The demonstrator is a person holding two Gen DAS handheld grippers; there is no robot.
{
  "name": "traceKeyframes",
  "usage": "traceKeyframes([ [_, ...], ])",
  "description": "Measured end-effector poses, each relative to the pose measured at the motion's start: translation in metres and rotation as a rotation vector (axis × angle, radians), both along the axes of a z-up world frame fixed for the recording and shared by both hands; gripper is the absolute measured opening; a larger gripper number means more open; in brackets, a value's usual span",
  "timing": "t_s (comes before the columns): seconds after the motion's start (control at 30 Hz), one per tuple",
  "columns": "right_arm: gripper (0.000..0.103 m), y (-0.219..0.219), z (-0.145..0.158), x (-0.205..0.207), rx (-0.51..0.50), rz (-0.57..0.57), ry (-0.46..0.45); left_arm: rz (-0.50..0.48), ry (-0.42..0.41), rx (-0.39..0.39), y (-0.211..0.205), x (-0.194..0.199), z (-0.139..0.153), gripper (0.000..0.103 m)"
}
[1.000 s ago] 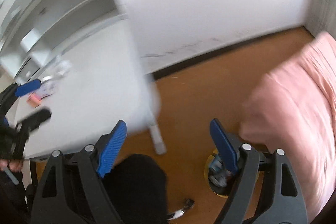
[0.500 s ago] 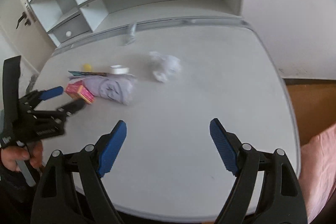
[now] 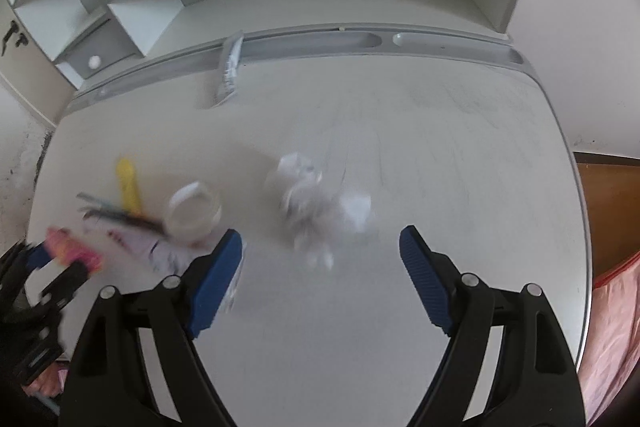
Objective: Collect trash
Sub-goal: 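Grasp the pink juice box with the left tool while the right tool grasps crumpled white paper, then carry the juice box and paper over the bin and open both tools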
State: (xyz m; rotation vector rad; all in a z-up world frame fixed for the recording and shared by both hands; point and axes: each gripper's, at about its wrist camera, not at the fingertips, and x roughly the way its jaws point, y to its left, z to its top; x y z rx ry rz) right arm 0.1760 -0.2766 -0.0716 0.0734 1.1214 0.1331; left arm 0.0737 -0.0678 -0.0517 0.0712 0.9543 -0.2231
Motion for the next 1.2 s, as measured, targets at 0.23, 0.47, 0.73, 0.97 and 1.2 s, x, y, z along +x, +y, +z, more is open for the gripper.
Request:
traceKeyframes([
  [0.23, 0.043, 0.003, -0.003, 0.008, -0.016, -0.001, 0.007, 0.016, 0.005, -0.023, 0.018, -0.001, 0.008, 0.051],
  [0.47, 0.038, -0.027, 0.017, -0.024, 0.001, -0.023, -0.049, -0.079, 0.004, -0.058, -0.02, 0.001, 0.016, 0.051],
  [0.73, 0.038, -0.134, 0.019, -0.126, 0.018, -0.235, -0.098, -0.326, 0.011, -0.125, -0.133, -0.014, 0.023, 0.051],
  [0.97, 0.038, -0.249, -0.003, -0.253, 0.03, -0.518, -0.115, -0.647, -0.003, -0.171, -0.278, -0.069, 0.027, 0.051],
  [1.2, 0.039, -0.329, -0.052, -0.365, 0.055, -0.755, -0.061, -0.925, 0.068, -0.176, -0.405, -0.141, -0.005, 0.051],
])
